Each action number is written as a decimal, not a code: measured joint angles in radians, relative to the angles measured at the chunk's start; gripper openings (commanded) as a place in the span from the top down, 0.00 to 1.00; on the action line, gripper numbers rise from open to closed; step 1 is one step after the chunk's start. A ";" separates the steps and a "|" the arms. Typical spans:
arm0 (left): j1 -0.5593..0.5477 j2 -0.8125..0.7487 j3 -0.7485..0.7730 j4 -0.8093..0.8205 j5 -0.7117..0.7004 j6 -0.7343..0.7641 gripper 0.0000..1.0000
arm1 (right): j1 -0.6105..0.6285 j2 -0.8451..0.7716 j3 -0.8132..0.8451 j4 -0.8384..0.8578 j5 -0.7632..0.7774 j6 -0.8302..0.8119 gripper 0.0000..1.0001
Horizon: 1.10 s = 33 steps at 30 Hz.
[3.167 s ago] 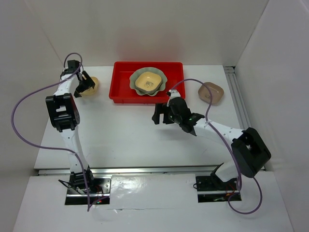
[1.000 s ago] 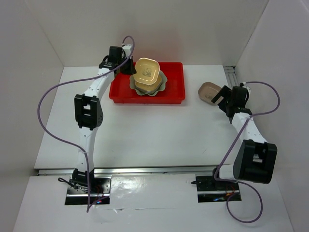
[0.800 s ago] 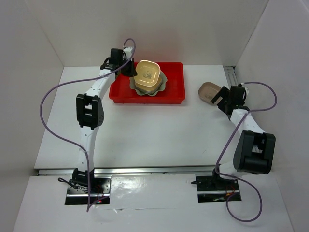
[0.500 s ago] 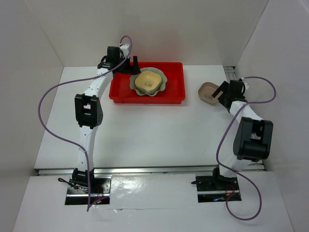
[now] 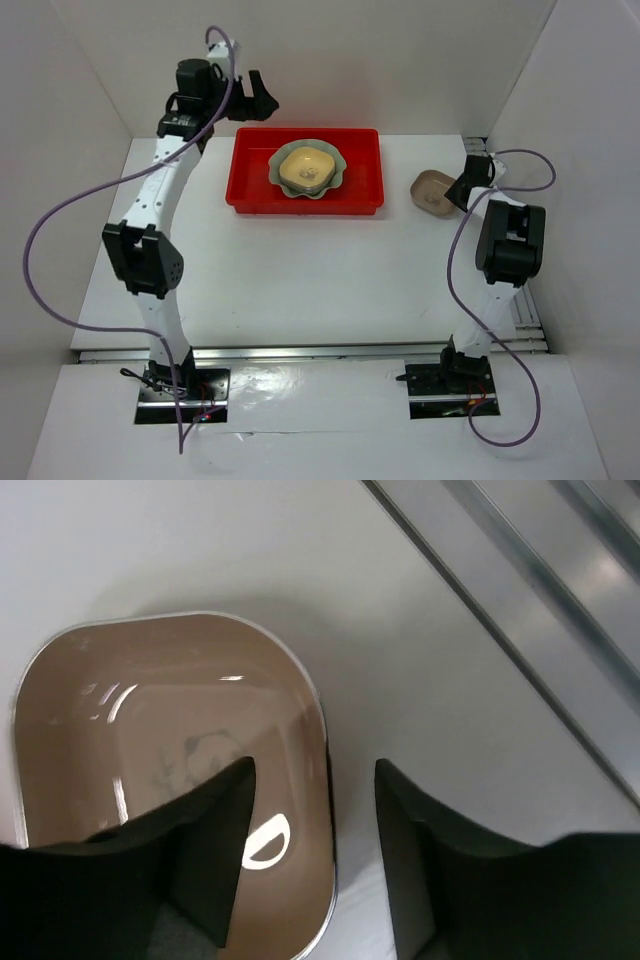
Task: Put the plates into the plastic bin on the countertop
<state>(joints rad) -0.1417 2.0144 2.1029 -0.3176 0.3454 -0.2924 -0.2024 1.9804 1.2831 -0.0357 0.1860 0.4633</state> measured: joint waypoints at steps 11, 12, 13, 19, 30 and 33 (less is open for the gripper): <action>0.022 -0.195 0.014 -0.075 -0.142 -0.060 0.00 | 0.037 0.075 0.089 -0.036 0.069 0.032 1.00; 0.036 -0.195 0.015 -0.104 -0.154 -0.082 0.00 | 0.042 0.062 0.074 -0.043 0.073 0.045 1.00; 0.055 -0.196 0.015 -0.138 -0.167 -0.103 0.00 | 0.048 0.045 0.060 -0.057 0.077 0.056 1.00; 0.154 -0.327 -0.188 -0.233 -0.235 -0.165 0.00 | 0.100 -0.130 0.035 -0.169 0.179 0.098 1.00; 0.137 -0.801 -0.586 -0.188 -0.232 -0.196 0.00 | 0.294 -0.441 0.036 -0.171 0.275 0.157 1.00; 0.124 -0.819 -0.635 -0.171 -0.221 -0.210 0.00 | 0.386 -0.450 0.064 -0.156 0.275 0.172 1.00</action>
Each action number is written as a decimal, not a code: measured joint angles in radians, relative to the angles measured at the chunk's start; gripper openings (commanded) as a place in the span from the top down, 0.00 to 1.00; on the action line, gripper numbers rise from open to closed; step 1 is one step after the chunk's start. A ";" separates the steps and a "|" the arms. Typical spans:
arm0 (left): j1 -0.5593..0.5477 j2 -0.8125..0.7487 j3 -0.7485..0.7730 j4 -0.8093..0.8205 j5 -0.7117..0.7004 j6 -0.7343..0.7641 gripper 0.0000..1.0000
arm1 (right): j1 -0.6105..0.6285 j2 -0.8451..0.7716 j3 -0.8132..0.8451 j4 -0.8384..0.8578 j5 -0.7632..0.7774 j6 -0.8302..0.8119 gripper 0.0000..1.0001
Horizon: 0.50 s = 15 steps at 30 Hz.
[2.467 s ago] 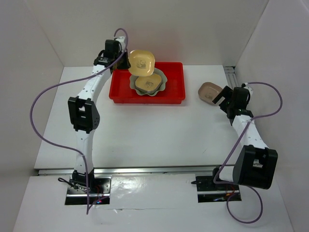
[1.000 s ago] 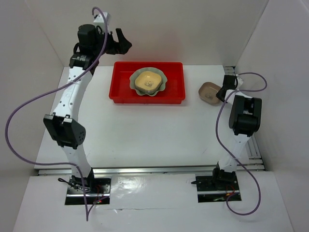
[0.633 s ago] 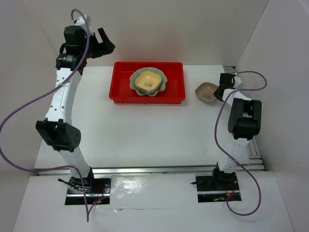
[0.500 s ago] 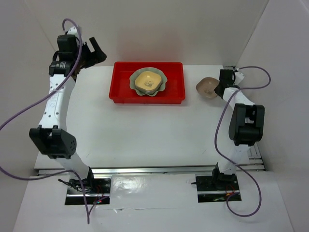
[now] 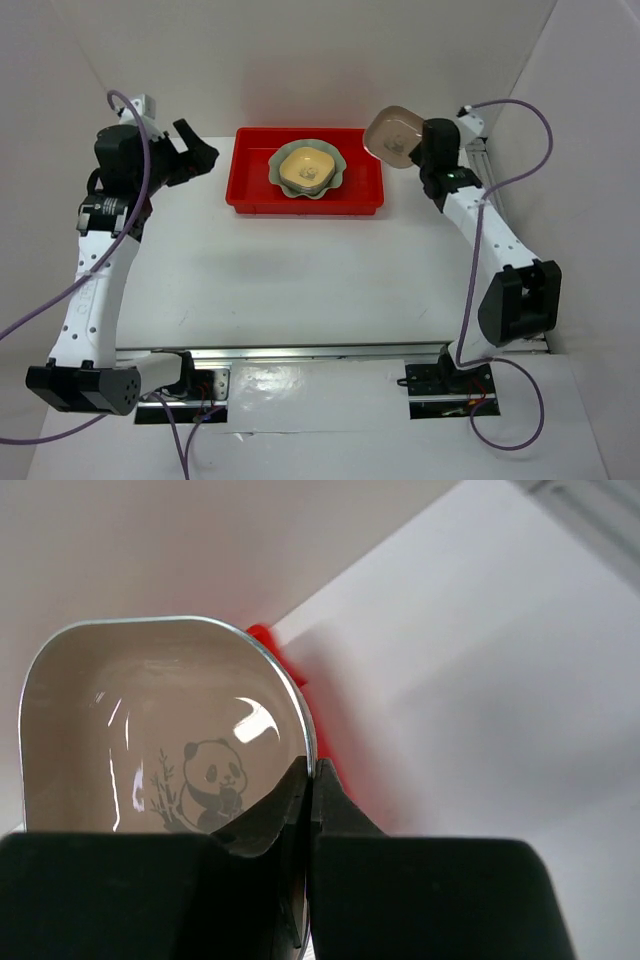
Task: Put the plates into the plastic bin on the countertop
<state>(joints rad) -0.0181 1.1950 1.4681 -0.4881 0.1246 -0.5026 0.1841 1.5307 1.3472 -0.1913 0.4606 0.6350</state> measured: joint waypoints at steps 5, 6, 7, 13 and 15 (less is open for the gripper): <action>-0.029 0.001 -0.127 -0.009 0.019 -0.004 0.00 | 0.196 0.149 0.162 -0.032 0.084 0.095 1.00; -0.034 0.002 -0.143 -0.014 0.022 -0.004 0.00 | 0.232 0.192 0.201 -0.052 0.109 0.126 1.00; -0.042 0.002 -0.153 -0.019 0.026 -0.004 0.00 | 0.266 0.238 0.246 -0.077 0.134 0.159 1.00; -0.078 -0.003 -0.163 -0.021 0.021 -0.007 0.00 | 0.364 0.536 0.544 -0.217 0.215 0.291 1.00; -0.086 -0.019 -0.180 -0.017 0.009 -0.006 0.00 | 0.369 0.619 0.628 -0.253 0.229 0.316 1.00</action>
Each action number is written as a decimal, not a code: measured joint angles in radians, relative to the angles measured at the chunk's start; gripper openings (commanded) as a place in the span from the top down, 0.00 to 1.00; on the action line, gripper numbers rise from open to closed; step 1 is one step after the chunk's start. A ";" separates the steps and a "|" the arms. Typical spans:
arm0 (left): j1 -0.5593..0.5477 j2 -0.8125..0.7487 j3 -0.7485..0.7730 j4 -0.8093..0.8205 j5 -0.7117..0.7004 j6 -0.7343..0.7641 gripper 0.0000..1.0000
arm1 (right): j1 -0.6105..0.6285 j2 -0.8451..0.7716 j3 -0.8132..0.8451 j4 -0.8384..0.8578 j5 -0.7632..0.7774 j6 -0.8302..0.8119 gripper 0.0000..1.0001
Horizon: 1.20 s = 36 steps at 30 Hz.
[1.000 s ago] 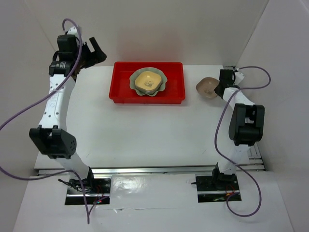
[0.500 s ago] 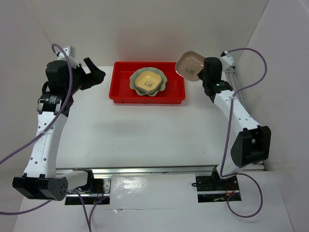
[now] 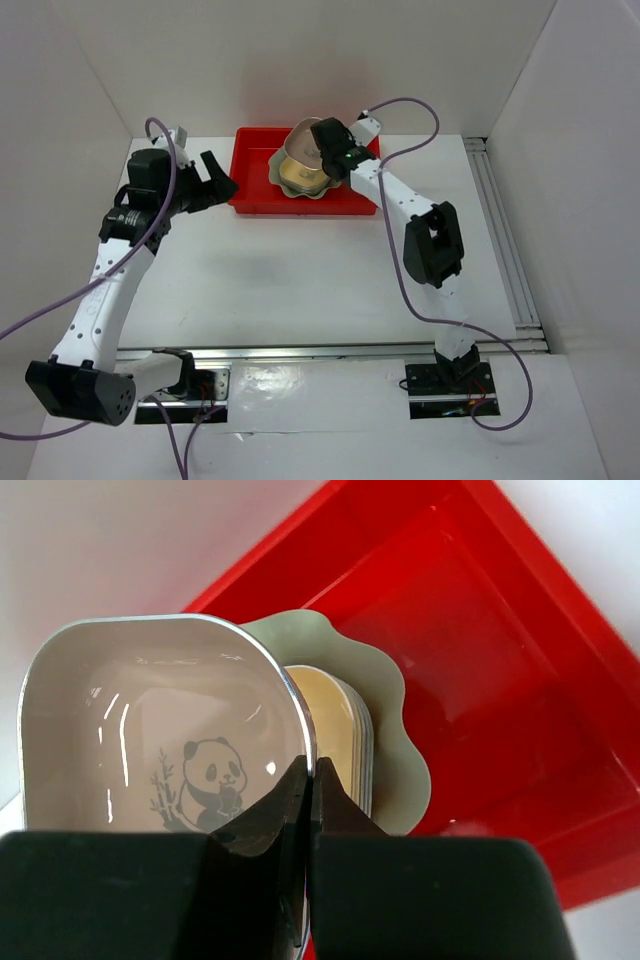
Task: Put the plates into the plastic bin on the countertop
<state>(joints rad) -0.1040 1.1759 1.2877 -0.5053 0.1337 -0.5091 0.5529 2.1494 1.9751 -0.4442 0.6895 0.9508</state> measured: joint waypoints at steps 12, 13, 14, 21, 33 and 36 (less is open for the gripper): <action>-0.002 -0.122 -0.156 -0.009 -0.024 -0.004 0.00 | -0.003 0.191 0.200 -0.080 0.030 0.048 0.97; -0.002 -0.122 -0.156 -0.007 -0.020 -0.005 0.00 | -0.003 0.196 0.200 -0.080 0.030 0.050 0.93; -0.002 -0.122 -0.156 -0.006 -0.016 -0.008 0.00 | -0.003 0.200 0.200 -0.080 0.029 0.052 0.92; 0.002 -0.122 -0.156 -0.002 -0.001 -0.015 0.00 | 0.002 0.236 0.200 -0.073 0.010 0.042 0.82; 0.002 -0.123 -0.163 0.014 0.023 -0.014 0.00 | 0.044 0.214 0.246 0.014 -0.017 -0.082 0.01; 0.002 -0.126 -0.164 0.014 0.022 -0.014 0.00 | 0.063 0.140 0.201 0.029 -0.025 -0.149 0.01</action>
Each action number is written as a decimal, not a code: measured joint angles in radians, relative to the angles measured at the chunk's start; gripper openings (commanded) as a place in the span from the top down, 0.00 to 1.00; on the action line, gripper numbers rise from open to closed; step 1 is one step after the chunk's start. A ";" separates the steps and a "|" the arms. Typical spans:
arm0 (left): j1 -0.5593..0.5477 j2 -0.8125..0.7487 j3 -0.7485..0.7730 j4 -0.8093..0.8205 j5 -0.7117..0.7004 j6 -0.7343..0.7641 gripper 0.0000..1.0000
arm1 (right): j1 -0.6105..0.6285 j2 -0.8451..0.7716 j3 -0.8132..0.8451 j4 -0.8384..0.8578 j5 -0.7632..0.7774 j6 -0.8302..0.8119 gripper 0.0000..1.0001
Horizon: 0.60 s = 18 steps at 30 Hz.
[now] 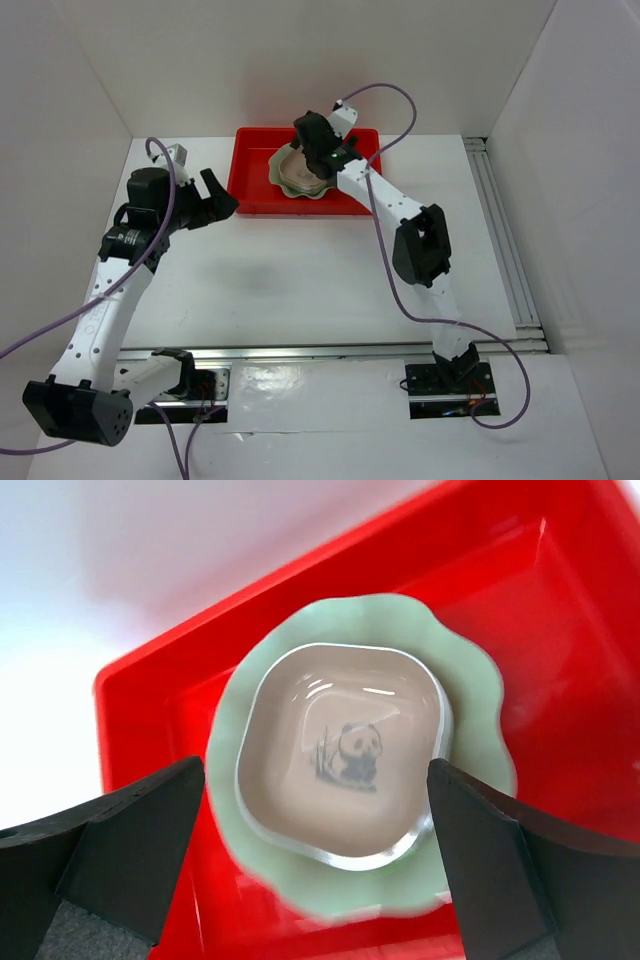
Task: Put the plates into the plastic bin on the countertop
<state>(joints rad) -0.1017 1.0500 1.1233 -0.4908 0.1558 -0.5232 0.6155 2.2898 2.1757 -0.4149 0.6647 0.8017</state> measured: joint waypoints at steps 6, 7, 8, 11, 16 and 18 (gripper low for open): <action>-0.008 -0.007 0.001 -0.008 -0.055 0.005 0.00 | 0.059 -0.390 -0.300 -0.010 0.044 -0.202 0.01; -0.016 -0.008 0.003 -0.017 -0.073 0.008 0.00 | 0.082 -0.481 -0.381 -0.014 0.063 -0.230 0.01; -0.028 -0.009 0.008 -0.029 -0.087 0.013 0.00 | 0.111 -0.575 -0.457 -0.015 0.084 -0.257 0.01; -0.068 -0.020 0.021 -0.053 -0.117 0.024 0.00 | 0.211 -0.817 -0.633 -0.041 0.116 -0.303 0.01; -0.083 -0.122 0.002 -0.097 -0.153 0.027 0.00 | 0.351 -1.079 -0.818 -0.111 0.179 -0.304 0.01; -0.083 -0.193 -0.027 -0.111 -0.174 0.031 0.00 | 0.394 -1.162 -0.897 -0.159 0.198 -0.297 0.01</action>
<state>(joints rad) -0.1848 0.8566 1.0958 -0.6022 -0.0177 -0.4927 1.0100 1.1282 1.2785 -0.5739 0.8623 0.5045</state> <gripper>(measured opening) 0.998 0.993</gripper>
